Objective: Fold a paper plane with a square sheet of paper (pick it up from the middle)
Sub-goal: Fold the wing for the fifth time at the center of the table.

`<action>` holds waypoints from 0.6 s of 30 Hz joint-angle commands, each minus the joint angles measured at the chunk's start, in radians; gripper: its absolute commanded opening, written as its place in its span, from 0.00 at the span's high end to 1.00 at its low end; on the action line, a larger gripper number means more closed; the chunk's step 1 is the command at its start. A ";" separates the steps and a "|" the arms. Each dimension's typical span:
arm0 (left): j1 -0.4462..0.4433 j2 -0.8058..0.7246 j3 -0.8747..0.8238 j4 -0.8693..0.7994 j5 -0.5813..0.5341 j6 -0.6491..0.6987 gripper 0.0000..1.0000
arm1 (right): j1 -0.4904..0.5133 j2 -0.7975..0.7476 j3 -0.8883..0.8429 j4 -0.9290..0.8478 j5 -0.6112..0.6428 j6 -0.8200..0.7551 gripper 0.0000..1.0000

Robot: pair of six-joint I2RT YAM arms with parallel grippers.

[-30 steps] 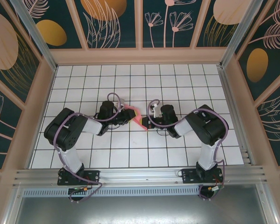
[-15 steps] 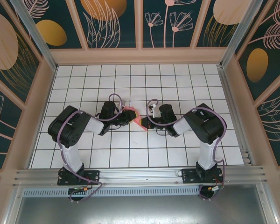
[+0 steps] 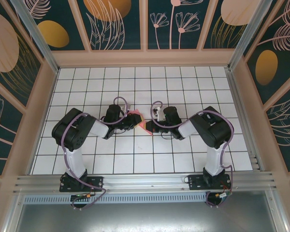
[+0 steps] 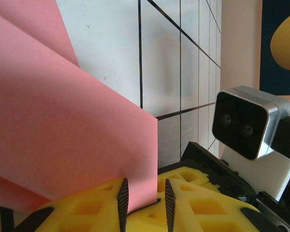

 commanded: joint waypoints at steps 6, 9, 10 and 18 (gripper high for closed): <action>-0.006 0.030 0.029 -0.034 -0.011 0.033 0.71 | -0.007 0.027 0.031 -0.060 -0.007 -0.021 1.00; -0.006 0.035 0.032 -0.040 -0.011 0.033 0.71 | -0.007 0.020 0.037 -0.072 -0.011 -0.021 1.00; -0.006 0.037 0.033 -0.044 -0.012 0.035 0.71 | -0.006 0.014 0.037 -0.079 -0.012 -0.021 1.00; -0.006 0.042 0.042 -0.075 -0.022 0.048 0.72 | -0.007 -0.062 0.047 -0.190 0.007 -0.067 0.91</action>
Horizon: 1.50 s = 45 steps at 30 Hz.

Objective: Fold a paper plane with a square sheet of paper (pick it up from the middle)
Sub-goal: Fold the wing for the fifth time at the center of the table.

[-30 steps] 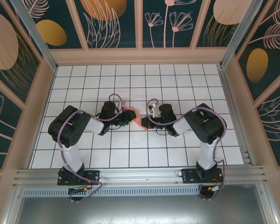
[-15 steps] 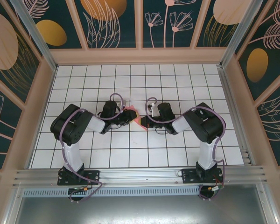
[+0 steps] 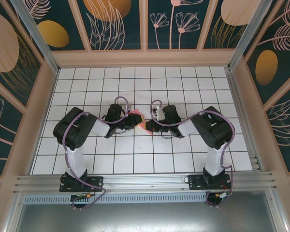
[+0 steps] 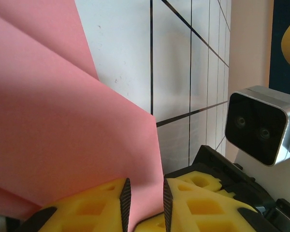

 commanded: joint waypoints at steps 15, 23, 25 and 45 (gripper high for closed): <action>-0.003 0.030 0.030 -0.052 -0.016 0.039 0.74 | -0.004 -0.090 0.006 -0.198 0.040 -0.138 0.80; -0.003 0.027 0.036 -0.065 -0.015 0.043 0.74 | -0.006 -0.084 0.005 -0.233 0.049 -0.167 0.86; -0.003 0.022 0.038 -0.065 -0.012 0.044 0.74 | -0.006 -0.071 0.006 -0.228 0.045 -0.164 0.93; -0.006 -0.002 -0.015 0.063 0.069 0.052 0.72 | -0.043 0.000 0.014 -0.173 -0.073 -0.059 0.98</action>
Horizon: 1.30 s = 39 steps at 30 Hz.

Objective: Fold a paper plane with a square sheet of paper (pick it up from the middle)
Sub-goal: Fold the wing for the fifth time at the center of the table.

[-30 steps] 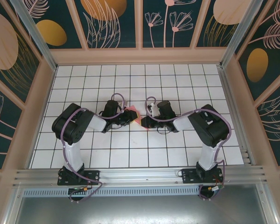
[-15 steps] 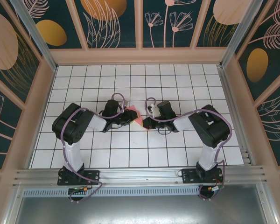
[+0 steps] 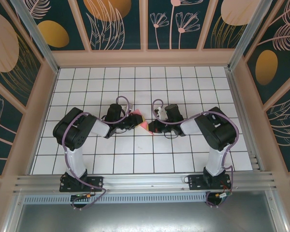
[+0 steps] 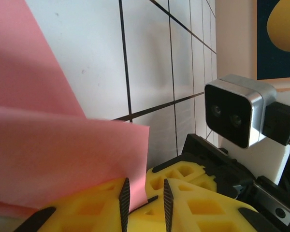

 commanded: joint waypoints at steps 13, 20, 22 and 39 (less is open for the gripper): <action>-0.005 0.043 0.048 -0.156 -0.083 0.065 0.77 | -0.008 -0.010 0.040 -0.140 -0.003 -0.025 0.86; -0.004 0.049 0.057 -0.195 -0.112 0.069 0.77 | -0.008 -0.070 0.016 -0.214 0.012 -0.063 0.77; -0.005 0.052 0.061 -0.199 -0.113 0.070 0.77 | -0.008 -0.070 0.013 -0.237 0.023 -0.073 0.78; -0.004 0.057 0.093 -0.311 -0.167 0.087 0.79 | 0.010 -0.132 0.060 -0.344 0.162 -0.025 0.84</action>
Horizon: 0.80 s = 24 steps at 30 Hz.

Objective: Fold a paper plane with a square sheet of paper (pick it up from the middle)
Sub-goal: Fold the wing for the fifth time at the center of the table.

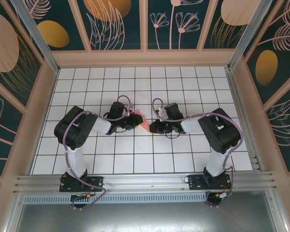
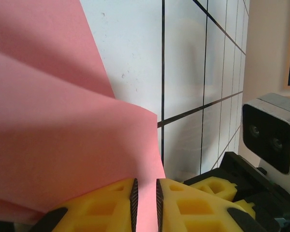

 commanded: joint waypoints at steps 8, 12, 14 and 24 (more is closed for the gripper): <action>-0.004 0.048 0.038 -0.168 -0.146 0.054 0.80 | 0.108 -0.136 0.101 -0.234 0.320 0.053 0.85; -0.004 0.051 0.047 -0.188 -0.153 0.056 0.81 | 0.133 -0.078 0.166 -0.245 0.324 0.057 0.95; -0.004 0.051 0.051 -0.202 -0.160 0.061 0.81 | 0.135 -0.040 0.196 -0.244 0.301 0.051 0.98; -0.004 0.059 0.065 -0.232 -0.177 0.062 0.83 | 0.127 0.060 0.249 -0.266 0.248 0.021 1.00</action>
